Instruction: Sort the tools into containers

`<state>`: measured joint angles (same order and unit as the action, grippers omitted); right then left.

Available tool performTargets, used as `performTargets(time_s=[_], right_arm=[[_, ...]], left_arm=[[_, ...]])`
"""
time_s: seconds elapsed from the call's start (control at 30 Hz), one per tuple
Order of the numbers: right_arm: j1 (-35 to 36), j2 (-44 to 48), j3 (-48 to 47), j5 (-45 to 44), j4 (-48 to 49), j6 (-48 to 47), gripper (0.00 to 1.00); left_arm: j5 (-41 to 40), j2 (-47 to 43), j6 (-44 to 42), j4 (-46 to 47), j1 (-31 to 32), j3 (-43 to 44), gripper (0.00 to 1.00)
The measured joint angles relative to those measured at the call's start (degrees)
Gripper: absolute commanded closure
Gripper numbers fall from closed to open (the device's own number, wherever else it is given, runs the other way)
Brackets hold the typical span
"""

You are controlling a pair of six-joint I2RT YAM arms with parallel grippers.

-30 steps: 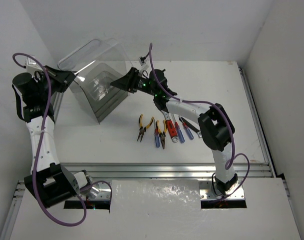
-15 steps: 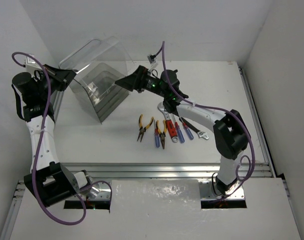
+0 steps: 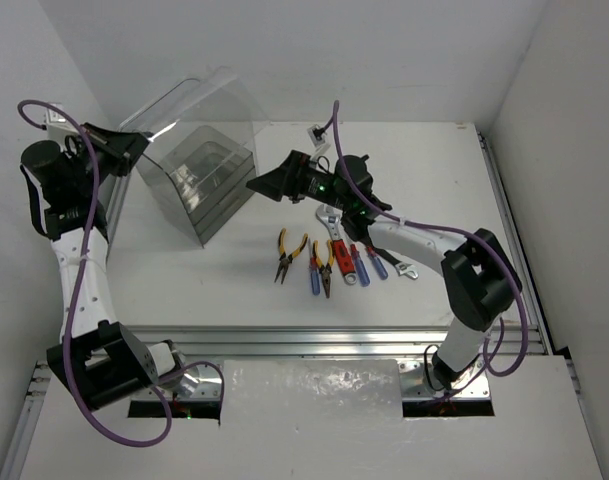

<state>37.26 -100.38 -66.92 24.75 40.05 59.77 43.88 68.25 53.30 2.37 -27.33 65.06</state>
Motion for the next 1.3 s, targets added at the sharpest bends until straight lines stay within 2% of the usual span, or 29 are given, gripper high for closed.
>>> performTargets(time_s=[0.53,1.3], right_arm=[[-0.4,6.8,5.4,0.0,-3.5,-5.3,0.01],[-0.8,9.6,8.0,0.0,-12.0,-10.3,0.01]], left_arm=[[-2.8,3.3,0.6,1.2,-0.5,5.9,1.0],[-3.5,11.2,1.3,2.6,-2.6,13.6,1.0]])
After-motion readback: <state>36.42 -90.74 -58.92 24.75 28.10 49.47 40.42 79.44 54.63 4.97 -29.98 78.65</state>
